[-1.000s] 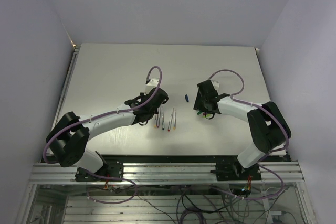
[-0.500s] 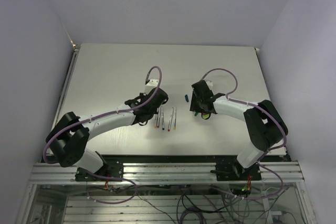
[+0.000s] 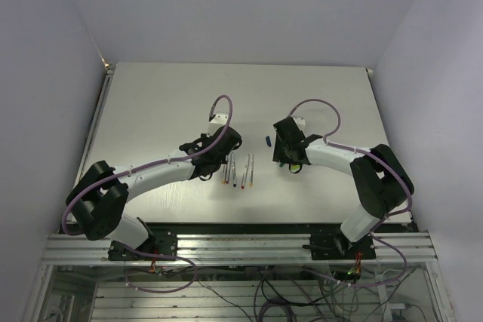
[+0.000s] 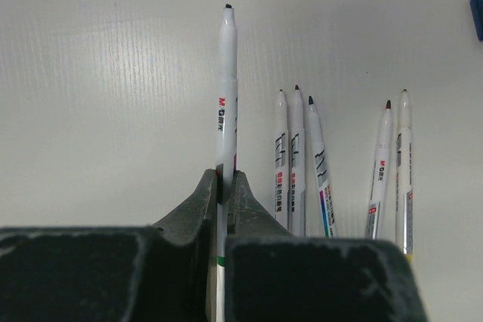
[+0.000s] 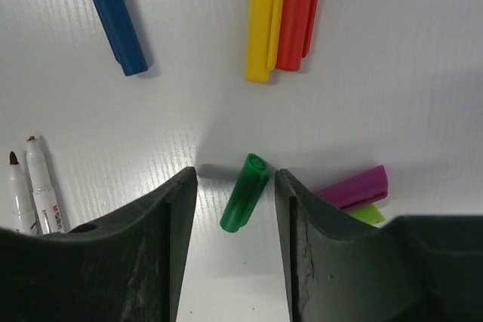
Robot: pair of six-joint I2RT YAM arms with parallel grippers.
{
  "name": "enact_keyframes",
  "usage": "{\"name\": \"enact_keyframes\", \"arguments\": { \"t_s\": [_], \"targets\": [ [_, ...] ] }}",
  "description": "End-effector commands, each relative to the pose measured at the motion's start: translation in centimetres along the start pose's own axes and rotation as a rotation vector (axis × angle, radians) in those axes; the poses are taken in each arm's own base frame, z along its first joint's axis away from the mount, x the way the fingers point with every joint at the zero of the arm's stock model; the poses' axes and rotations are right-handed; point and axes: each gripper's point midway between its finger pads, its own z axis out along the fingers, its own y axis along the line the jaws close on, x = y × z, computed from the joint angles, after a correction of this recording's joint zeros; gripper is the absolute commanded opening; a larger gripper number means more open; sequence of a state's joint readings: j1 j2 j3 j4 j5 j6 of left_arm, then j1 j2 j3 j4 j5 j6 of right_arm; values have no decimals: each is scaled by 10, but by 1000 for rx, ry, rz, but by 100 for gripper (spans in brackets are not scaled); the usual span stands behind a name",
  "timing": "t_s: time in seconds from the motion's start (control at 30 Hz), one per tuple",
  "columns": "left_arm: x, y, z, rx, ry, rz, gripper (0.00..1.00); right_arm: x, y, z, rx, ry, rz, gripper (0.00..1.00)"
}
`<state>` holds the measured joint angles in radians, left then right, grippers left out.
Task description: Insert the pens into the pen caps
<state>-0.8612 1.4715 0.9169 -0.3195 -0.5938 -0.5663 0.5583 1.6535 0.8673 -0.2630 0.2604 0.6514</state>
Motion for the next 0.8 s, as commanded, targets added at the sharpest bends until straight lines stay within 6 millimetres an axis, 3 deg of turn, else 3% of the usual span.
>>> {"name": "enact_keyframes", "arguments": {
  "t_s": [0.0, 0.3, 0.63, 0.7, 0.77],
  "targets": [
    [-4, -5, 0, 15, -12, -1, 7, 57, -33, -1, 122, 183, -45, 45],
    [-1, -2, -1, 12, -7, 1, 7, 64, -28, -3, 125, 207, -69, 27],
    [3, 2, -2, 6, -5, -4, 7, 70, -25, 6, 134, 228, -73, 26],
    [4, 3, -3, 5, -7, -5, 7, 70, -24, 8, 133, 229, -69, 20],
    [3, 3, -3, 7, -10, -9, 7, 71, -23, 10, 132, 230, -67, 6]
  ]
}}
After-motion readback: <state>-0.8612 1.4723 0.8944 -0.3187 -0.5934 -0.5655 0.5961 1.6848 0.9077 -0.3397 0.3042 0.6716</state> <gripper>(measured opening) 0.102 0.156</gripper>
